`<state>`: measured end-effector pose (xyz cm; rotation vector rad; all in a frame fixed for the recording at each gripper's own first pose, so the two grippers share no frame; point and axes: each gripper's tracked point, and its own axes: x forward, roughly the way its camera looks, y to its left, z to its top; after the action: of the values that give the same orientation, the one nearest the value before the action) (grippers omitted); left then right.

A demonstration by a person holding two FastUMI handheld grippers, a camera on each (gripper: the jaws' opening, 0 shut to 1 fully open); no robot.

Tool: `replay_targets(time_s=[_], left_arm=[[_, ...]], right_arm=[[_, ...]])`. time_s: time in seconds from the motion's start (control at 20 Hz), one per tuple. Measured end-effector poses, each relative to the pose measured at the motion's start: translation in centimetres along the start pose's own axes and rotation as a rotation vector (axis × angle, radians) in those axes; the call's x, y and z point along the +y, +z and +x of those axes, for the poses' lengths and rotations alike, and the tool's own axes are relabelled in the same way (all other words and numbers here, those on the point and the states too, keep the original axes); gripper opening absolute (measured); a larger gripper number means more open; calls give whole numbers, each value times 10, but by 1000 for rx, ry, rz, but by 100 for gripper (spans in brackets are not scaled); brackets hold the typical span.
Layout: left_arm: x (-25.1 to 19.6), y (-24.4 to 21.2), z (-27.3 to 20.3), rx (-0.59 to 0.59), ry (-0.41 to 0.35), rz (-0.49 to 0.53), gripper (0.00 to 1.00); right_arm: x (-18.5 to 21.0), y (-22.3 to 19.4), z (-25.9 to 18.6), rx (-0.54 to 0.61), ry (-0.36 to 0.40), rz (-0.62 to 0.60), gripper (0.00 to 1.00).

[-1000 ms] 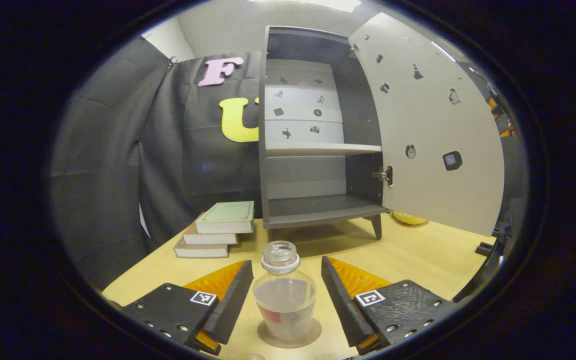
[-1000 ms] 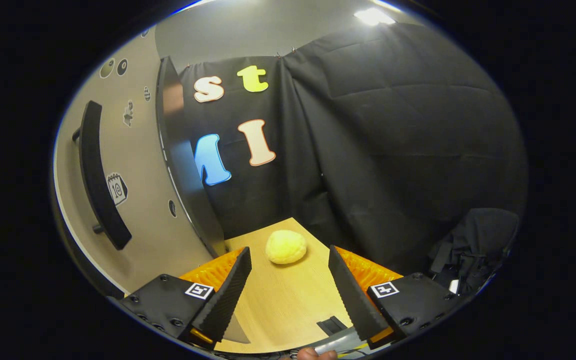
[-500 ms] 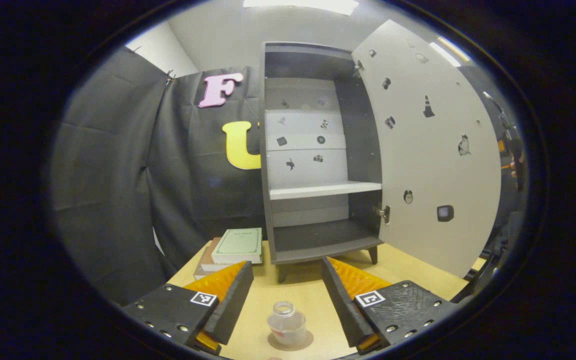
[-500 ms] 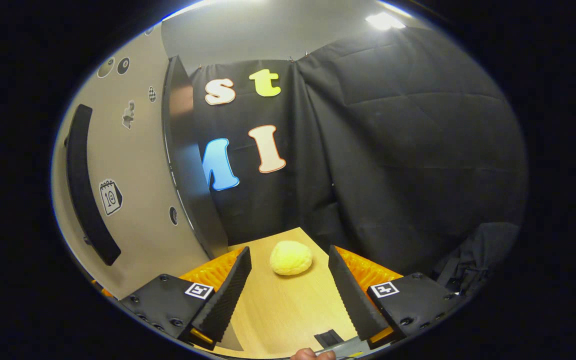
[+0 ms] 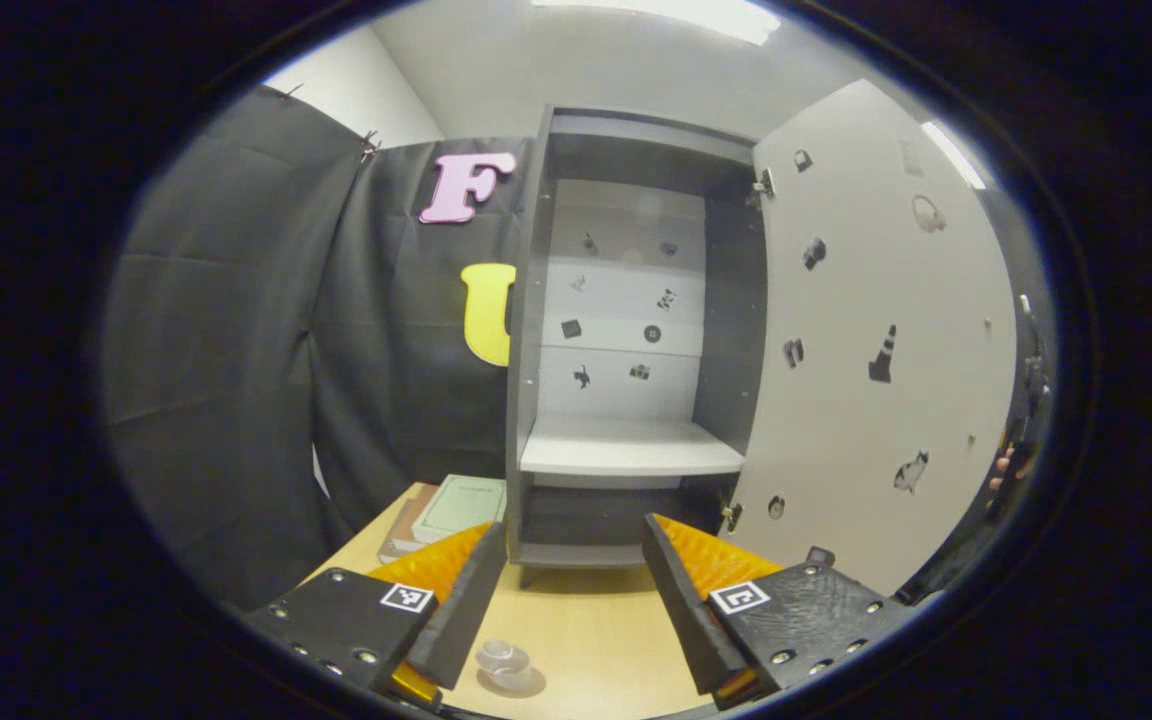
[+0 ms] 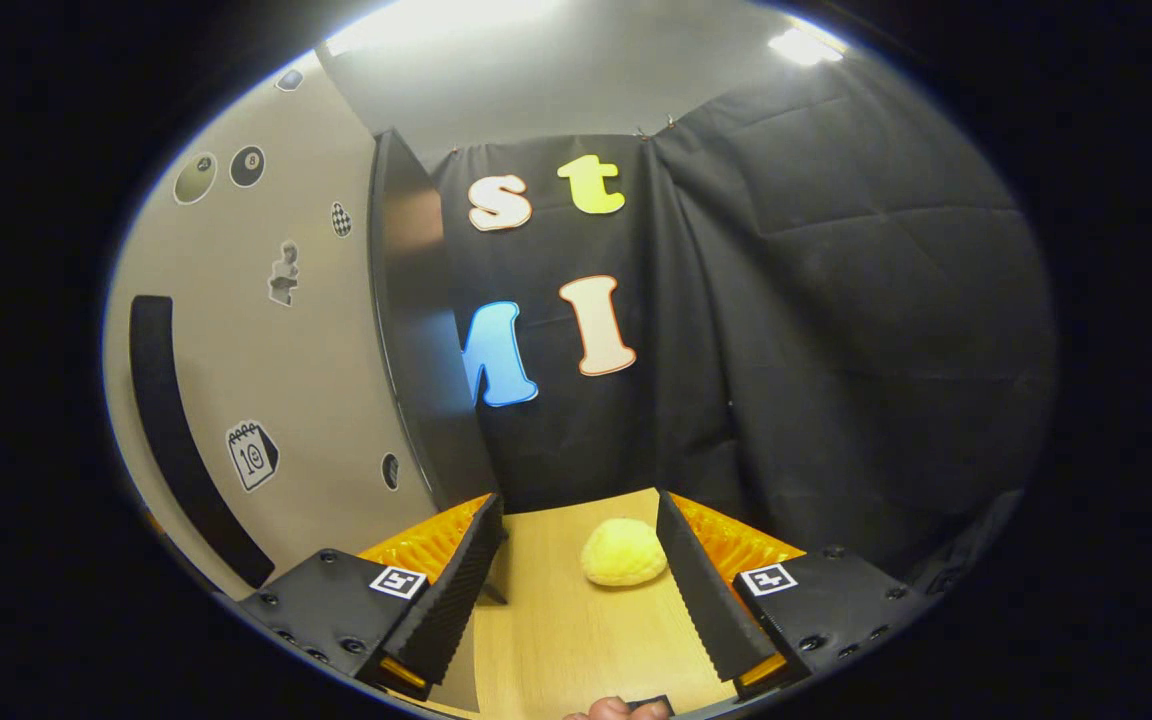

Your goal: Open the cabinet door with the right hand, grasp the bottle in the cabinet with the left hand and place it on the coaster, then close the cabinet door with the right hand.

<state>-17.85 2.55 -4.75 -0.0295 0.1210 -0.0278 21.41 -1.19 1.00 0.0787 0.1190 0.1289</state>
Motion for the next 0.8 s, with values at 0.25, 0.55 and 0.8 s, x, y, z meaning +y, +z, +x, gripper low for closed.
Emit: replay_targets(time_s=[0.25, 0.55, 0.8], left_arm=[[11, 25, -1, 13, 74, 18, 82], [24, 21, 22, 21, 40, 12, 83], [54, 24, 39, 18, -6, 49, 82]], right_arm=[[20, 1, -8, 86, 97, -7, 98], [61, 21, -41, 87, 142, -23, 98], [79, 33, -68, 49, 59, -108, 91]])
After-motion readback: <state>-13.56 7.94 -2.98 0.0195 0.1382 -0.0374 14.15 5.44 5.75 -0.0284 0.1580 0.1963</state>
